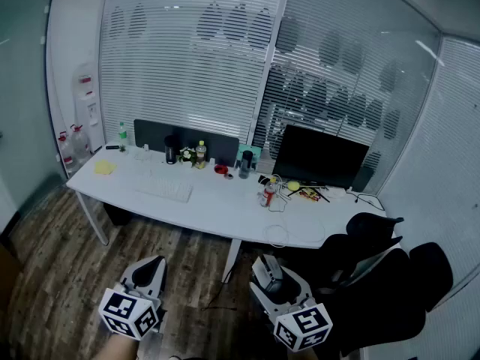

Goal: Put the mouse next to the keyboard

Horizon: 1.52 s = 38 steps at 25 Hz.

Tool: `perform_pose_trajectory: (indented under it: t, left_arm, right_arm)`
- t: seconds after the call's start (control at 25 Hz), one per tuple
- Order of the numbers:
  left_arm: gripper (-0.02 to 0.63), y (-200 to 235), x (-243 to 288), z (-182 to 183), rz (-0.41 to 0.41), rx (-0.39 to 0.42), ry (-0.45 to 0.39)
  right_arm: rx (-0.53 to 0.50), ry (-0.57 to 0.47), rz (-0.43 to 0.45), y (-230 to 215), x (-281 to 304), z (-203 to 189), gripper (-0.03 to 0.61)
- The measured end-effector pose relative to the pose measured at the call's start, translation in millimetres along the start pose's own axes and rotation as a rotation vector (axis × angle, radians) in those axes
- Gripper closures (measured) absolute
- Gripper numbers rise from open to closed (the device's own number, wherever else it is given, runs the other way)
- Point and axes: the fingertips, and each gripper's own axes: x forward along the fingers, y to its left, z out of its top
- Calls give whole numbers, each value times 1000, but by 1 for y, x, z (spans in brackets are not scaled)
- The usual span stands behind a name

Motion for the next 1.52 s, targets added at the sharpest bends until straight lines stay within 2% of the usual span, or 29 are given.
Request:
perform_pose_trajectory:
  t: [0.24,0.52,0.72,0.88,1.16,1.36,1.52]
  left_arm:
    - [586,-12,2,-9,-6,-4,32]
    - [586,-9,3,-9,6,-47,34]
    - [586,-5,0,-8,4,6,30]
    - [586,9,-4,-6,18,27,17]
    - [586,42,-12,-5,7,0,19]
    - [586,63,-20,-5,-15,13,14]
    - [586,87,-26,-14,-9,38,46]
  right_arm:
    - [-3,-19,-10,-2,-7,6,282]
    - [-6,-37,-24,-4,-7,14,282]
    - [16,-31,-19,0,2,11,284]
    - [25,-25,-28,4,13,10,282]
    - [20,-29,-52,19,32,15,284]
    - [13,-34,-100,27,42,15,282]
    - [-28,-41,-141,35,50,19,282]
